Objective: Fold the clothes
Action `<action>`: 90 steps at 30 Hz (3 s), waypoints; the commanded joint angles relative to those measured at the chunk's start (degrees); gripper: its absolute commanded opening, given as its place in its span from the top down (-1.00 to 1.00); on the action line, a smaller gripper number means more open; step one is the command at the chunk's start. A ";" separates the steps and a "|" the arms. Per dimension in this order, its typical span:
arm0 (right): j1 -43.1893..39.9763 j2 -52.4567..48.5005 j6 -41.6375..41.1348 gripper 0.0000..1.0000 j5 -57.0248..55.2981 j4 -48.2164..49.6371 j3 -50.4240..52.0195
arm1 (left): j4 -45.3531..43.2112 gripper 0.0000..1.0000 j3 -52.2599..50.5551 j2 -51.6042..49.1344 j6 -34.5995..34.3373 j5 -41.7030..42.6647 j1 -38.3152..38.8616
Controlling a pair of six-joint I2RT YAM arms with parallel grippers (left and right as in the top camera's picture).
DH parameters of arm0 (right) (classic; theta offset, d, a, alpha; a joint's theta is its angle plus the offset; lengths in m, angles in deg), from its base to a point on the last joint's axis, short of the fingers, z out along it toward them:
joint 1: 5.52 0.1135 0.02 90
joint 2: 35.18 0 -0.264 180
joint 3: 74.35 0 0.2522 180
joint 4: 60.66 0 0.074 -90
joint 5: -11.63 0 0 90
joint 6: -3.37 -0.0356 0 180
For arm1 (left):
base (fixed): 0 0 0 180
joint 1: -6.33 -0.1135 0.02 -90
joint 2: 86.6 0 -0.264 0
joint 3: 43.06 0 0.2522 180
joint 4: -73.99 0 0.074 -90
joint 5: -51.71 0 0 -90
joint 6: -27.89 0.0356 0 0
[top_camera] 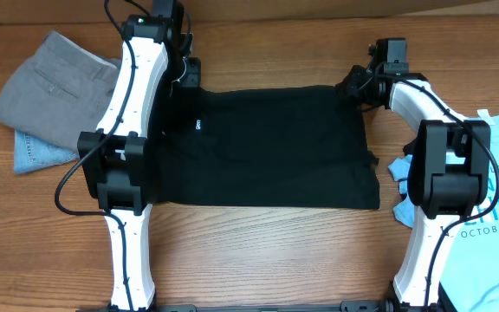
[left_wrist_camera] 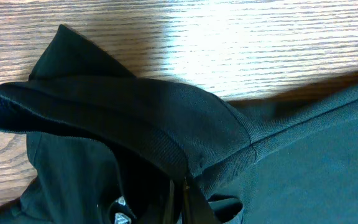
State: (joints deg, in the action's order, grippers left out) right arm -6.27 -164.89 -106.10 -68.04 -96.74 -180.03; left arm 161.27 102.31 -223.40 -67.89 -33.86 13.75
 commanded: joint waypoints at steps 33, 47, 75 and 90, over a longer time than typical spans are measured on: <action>-1.57 7.43 1.90 0.92 -4.33 -8.68 -0.81 | 0.13 0.92 1.68 1.70 0.68 -0.35 0.11; -2.64 9.16 4.72 0.92 -2.58 -9.88 -0.81 | 2.08 0.91 1.68 1.92 0.70 -0.37 0.11; -2.64 20.09 5.86 0.92 -2.58 -41.59 -0.76 | 23.32 0.88 -0.15 10.19 0.04 -0.28 0.26; -2.64 20.09 6.23 0.92 -2.82 -49.64 1.84 | 23.34 0.91 -22.47 15.87 0.26 -2.82 2.51</action>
State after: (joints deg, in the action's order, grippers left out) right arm -8.59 -145.40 -100.11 -70.71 -145.79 -179.61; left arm 184.18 81.42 -212.77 -67.89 -34.72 15.34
